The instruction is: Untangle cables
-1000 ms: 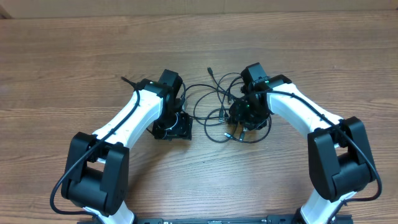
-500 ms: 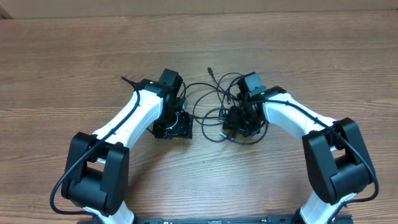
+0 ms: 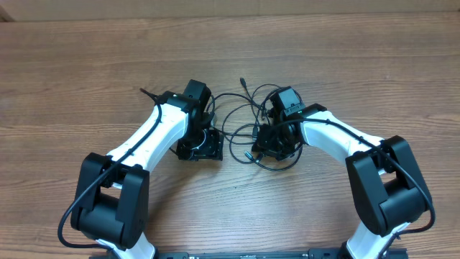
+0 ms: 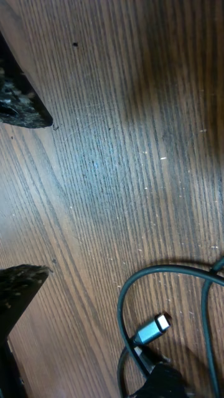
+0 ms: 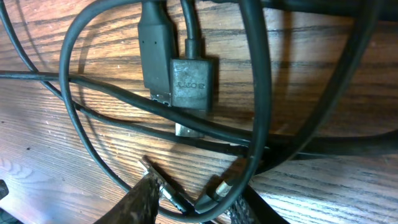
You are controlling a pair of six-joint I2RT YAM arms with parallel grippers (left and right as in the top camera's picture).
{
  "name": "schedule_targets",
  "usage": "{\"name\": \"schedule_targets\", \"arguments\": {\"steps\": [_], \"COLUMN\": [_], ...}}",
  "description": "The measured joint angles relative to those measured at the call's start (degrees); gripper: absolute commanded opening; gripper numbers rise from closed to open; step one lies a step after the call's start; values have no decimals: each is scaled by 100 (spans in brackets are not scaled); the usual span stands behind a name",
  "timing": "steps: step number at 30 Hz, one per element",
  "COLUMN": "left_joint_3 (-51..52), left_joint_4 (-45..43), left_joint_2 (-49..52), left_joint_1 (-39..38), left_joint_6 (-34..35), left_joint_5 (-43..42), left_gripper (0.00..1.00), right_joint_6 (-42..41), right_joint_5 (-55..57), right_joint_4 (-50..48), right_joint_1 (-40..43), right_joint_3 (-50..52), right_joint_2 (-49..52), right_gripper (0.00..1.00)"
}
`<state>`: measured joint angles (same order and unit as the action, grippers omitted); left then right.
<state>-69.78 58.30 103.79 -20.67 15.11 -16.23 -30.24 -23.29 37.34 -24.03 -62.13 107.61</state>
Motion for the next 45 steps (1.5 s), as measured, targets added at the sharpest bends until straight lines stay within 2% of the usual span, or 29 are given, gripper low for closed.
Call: {"name": "schedule_targets", "arguments": {"steps": [4, 5, 7, 11, 16, 22, 30, 33, 35, 39, 45], "left_joint_3": [0, 0, 0, 0, 0, 0, 0, 0, 0, 0, 0], "left_joint_4": [-2, 0, -2, -2, -2, -2, -2, -2, -2, -2, -2], "left_joint_2": [0, 0, 0, 0, 0, 0, 0, 0, 0, 0, 0], "left_joint_1": [0, 0, 0, 0, 0, 0, 0, 0, 0, 0, 0], "left_joint_6": [0, 0, -11, 46, 46, 44, 44, 46, 46, 44, 44], "left_joint_5": [0, 0, 4, 2, 2, 2, 2, 2, 2, 2, 2], "left_gripper": [75, 80, 100, 99, 99, 100, 100, 99, 100, 100, 100], "right_joint_6": [7, 7, 22, 136, 284, 289, 101, 44, 9, -70, -122], "right_joint_5": [-94, -142, -254, -411, -459, 28, 417, 439, 387, 26, -33], "right_joint_4": [138, 275, 619, 909, 780, 848, 179, -203, -424, -643, -907], "right_joint_1": [33, 48, 116, 232, 254, 210, 144, 144, 144, 144, 144], "right_joint_3": [-50, -85, -221, -669, -892, -870, -520, -485, -485, -485, -483], "right_joint_2": [2, 4, 28, 57, 57, 57, 57, 59, 59, 59, 61], "right_gripper": [43, 43, 44, 54, 53, 54, 56, 54, 47, 47, 59]}}
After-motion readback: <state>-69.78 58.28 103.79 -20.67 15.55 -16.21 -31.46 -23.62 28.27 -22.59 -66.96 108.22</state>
